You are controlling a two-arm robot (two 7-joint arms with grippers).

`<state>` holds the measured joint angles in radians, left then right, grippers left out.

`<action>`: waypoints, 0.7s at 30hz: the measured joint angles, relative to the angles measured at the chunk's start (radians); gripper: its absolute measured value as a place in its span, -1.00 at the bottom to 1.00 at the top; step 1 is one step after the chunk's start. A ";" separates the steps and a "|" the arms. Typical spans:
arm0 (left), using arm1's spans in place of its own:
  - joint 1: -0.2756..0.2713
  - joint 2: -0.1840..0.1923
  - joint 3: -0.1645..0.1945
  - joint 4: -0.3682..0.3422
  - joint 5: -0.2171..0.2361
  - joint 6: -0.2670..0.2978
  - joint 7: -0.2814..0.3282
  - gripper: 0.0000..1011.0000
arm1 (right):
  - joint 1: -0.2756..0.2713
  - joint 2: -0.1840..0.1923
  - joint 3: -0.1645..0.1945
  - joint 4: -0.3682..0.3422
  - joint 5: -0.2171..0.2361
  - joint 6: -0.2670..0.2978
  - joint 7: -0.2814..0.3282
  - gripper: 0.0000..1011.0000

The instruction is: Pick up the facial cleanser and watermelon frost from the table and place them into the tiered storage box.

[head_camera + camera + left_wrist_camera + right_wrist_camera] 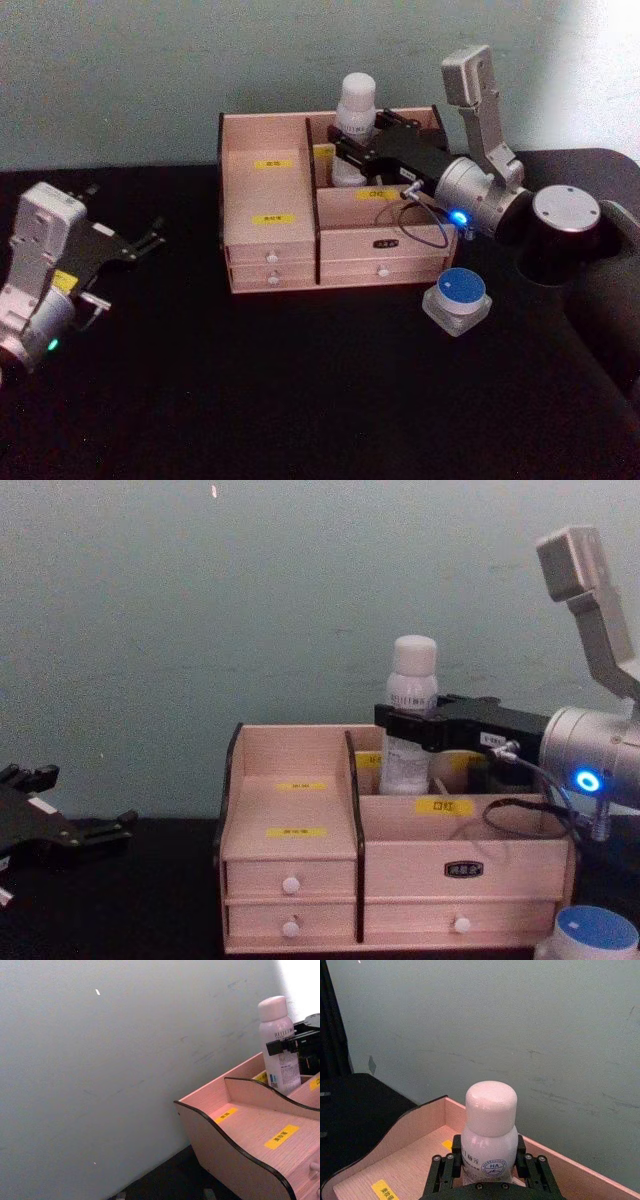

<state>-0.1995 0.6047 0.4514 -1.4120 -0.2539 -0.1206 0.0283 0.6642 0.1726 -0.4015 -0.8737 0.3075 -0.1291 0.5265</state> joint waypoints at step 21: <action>0.000 0.000 0.000 0.000 0.000 0.000 0.000 0.98 | 0.022 -0.020 0.001 0.068 -0.017 0.003 -0.001 0.19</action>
<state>-0.1995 0.6047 0.4514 -1.4120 -0.2539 -0.1205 0.0283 0.6865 0.1525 -0.4004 -0.8058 0.2904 -0.1262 0.5253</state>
